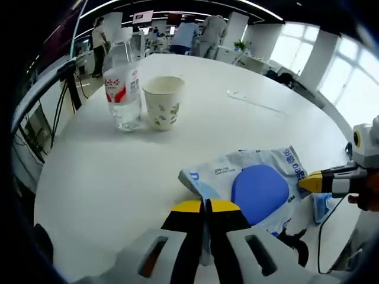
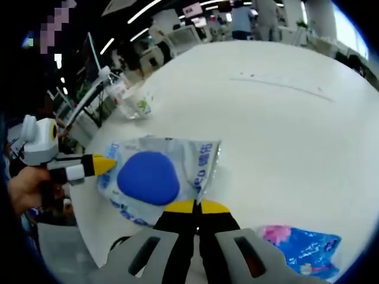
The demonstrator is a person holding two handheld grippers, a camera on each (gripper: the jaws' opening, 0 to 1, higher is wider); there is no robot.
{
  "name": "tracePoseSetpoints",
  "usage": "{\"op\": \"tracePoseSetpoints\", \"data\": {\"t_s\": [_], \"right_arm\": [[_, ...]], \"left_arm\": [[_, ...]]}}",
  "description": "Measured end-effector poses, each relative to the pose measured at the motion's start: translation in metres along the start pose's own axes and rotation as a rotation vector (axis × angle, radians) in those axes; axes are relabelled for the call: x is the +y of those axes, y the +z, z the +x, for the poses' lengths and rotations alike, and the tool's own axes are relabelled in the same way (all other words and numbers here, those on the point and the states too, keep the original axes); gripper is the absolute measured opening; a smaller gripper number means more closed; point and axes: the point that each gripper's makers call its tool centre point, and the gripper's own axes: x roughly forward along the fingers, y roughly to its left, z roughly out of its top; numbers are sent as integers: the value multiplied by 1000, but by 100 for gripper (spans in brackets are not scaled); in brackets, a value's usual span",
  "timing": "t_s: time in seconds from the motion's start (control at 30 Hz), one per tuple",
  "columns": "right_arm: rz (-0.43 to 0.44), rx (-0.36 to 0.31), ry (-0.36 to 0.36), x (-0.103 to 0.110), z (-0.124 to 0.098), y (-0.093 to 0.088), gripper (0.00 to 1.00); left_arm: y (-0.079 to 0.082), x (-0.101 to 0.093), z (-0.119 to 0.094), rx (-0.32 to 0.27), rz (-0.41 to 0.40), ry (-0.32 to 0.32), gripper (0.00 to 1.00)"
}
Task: Arrange the tabletop items into an orderly group along one side of the table until the central work area is clear of visible clutter.
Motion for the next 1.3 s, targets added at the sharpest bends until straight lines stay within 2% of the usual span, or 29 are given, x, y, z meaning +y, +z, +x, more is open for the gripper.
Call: {"op": "tracePoseSetpoints", "data": {"t_s": [0.23, 0.3, 0.37, 0.5, 0.67, 1.1, 1.17, 1.2, 1.3], "right_arm": [[34, -35, -9, -12, -7, 14, 0], [71, -54, -14, -17, -8, 19, 0], [80, -67, -21, -21, -9, 23, 0], [84, -81, -40, -28, -9, 29, 0], [133, -111, -46, -36, -9, 38, 0], [160, -131, -69, -56, -1, 54, 0], [131, -129, -72, -56, 0, 55, 0], [76, -123, -77, -56, 1, 57, 0], [75, -118, -78, -56, 7, 58, 0]], "left_arm": [[17, -13, 7, -3, 46, -18, 1], [22, -16, 9, -6, 53, -23, 1], [31, -21, 9, -35, 61, -28, 1], [42, -27, 15, -31, 95, -33, 1], [57, -34, 22, -43, 131, -25, 1], [67, -39, 47, -30, 163, -32, 1], [69, -39, 50, -26, 164, -31, 1], [70, -38, 52, -25, 165, -29, 1], [73, -36, 59, -21, 173, -23, 1]]}}
